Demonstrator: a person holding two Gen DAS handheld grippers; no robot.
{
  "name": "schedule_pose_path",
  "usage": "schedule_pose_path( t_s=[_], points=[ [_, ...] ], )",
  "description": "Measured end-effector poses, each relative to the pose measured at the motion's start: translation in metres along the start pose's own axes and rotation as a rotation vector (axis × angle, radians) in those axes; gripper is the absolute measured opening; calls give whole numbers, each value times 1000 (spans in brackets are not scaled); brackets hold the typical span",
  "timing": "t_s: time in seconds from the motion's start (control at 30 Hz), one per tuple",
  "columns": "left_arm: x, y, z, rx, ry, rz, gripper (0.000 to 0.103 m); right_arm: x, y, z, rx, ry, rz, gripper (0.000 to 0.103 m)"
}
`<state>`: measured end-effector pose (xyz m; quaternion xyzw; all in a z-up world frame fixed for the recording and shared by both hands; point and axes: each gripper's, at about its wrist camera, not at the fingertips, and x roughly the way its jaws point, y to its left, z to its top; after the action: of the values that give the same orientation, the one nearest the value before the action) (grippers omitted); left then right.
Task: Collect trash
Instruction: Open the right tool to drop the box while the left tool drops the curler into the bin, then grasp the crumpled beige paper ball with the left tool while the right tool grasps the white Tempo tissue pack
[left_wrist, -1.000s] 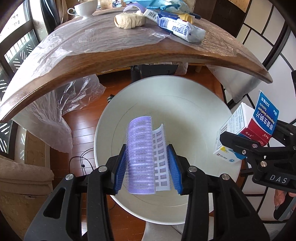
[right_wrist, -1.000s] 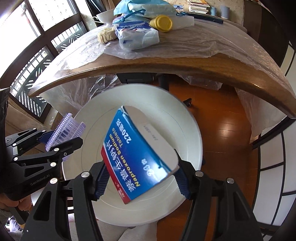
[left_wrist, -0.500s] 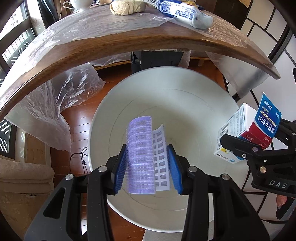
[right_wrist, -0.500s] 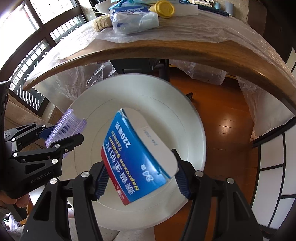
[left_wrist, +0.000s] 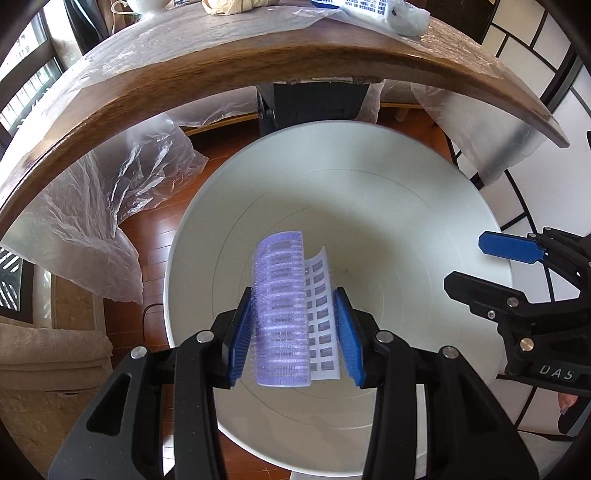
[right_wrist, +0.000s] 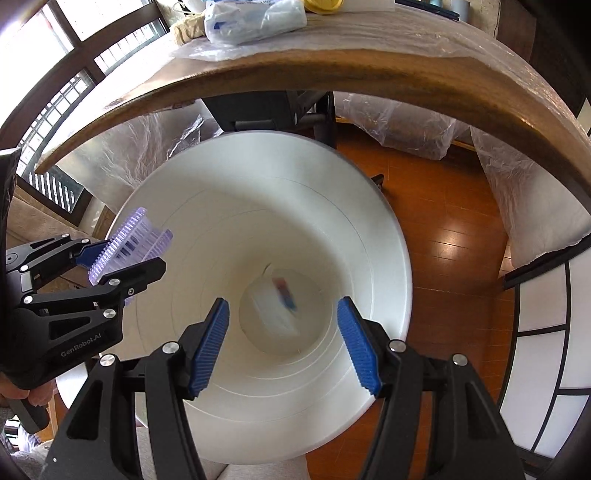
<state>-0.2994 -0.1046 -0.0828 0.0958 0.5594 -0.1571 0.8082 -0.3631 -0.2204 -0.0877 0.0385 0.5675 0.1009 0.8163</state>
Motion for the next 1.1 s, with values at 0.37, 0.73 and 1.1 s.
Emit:
schedule_pose_path(
  t_s=[0.37,0.73,1.1],
  points=[
    [5,-2,1,34,19,10,61,-1,-5,1,24,2,-7,60],
    [-49,9,3,15,-109,18,88,-84,-9,5,30,-232,-26,84],
    [-155,22,46,-46,-470,126,102,-175,4,39,-103,-560,-130,99]
  ],
)
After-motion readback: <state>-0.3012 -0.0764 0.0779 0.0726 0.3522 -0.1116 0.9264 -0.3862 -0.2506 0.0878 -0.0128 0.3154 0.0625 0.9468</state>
